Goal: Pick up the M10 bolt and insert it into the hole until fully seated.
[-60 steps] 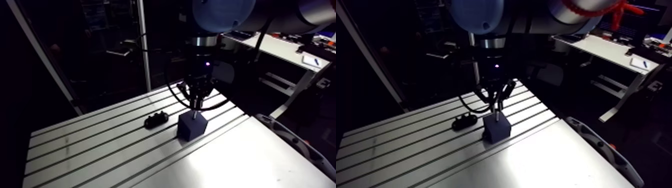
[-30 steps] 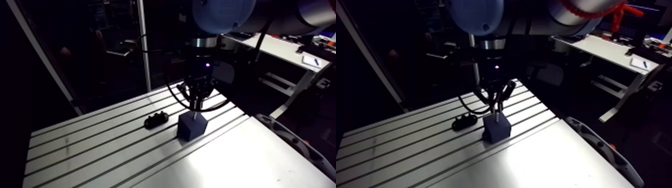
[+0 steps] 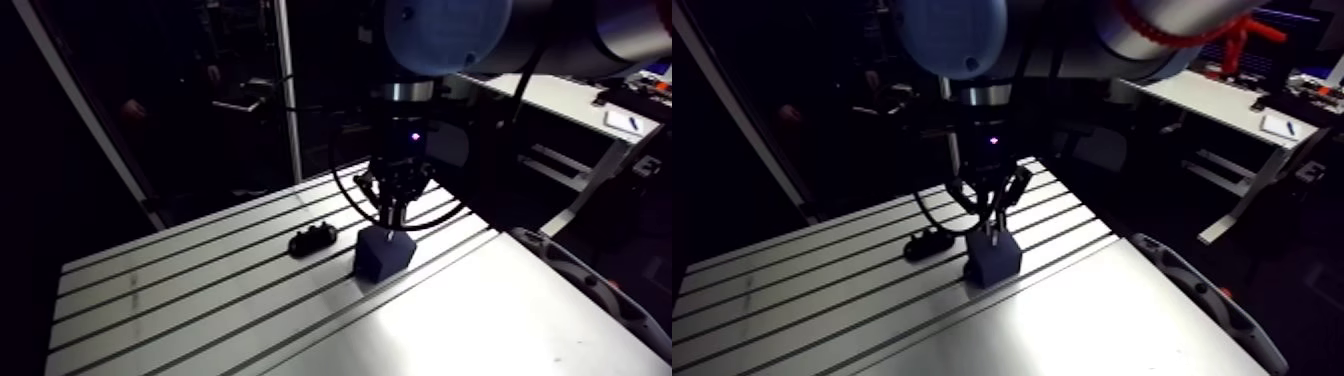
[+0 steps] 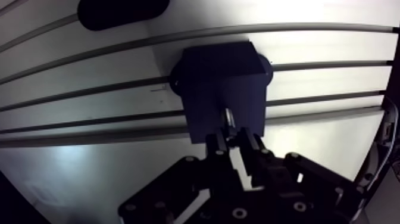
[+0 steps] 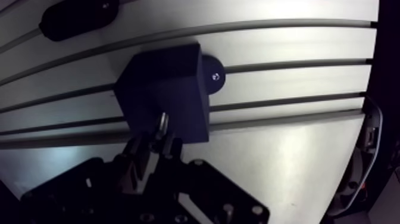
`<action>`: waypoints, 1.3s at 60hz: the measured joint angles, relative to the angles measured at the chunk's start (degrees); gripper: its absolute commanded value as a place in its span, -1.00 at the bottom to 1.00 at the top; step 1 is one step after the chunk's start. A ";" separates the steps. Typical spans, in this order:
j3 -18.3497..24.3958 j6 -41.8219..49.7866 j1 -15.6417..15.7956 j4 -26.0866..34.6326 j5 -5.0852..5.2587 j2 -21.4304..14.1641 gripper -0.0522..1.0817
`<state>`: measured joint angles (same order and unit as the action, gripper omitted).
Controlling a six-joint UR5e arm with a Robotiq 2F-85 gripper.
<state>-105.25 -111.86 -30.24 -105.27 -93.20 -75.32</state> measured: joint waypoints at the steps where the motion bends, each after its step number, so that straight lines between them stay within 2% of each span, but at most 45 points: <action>1: -0.06 0.00 0.00 -0.07 0.00 0.00 0.93; 2: -0.11 0.01 0.00 -0.12 -0.01 0.00 0.84; 3: -0.17 0.01 0.00 -0.21 -0.01 0.00 0.84; 4: -0.23 0.02 0.00 -0.31 -0.01 0.00 0.71; 5: -0.29 0.02 0.00 -0.40 -0.02 0.00 0.71; 6: -0.34 0.04 0.00 -0.52 -0.02 0.00 0.55; 7: -0.40 0.05 0.00 -0.62 -0.03 0.00 0.55; 8: -0.45 0.05 0.00 -0.72 -0.04 0.00 0.31; 9: -0.52 0.06 0.00 -0.85 -0.06 -0.01 0.31; 10: -0.56 0.07 0.00 -0.95 -0.07 -0.02 -0.17; 11: -0.61 0.08 0.00 -1.05 -0.07 -0.02 -0.77; 12: -0.68 0.09 0.00 -1.23 -0.08 -0.04 -0.77; 13: -0.71 0.09 0.01 -1.31 -0.08 -0.05 -0.87; 57: -1.19 -0.07 0.08 -2.25 0.12 -0.75 -0.90; 78: -0.55 -0.02 1.86 0.30 0.38 -5.81 -0.90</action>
<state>-105.79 -111.88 -28.38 -104.97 -92.82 -81.12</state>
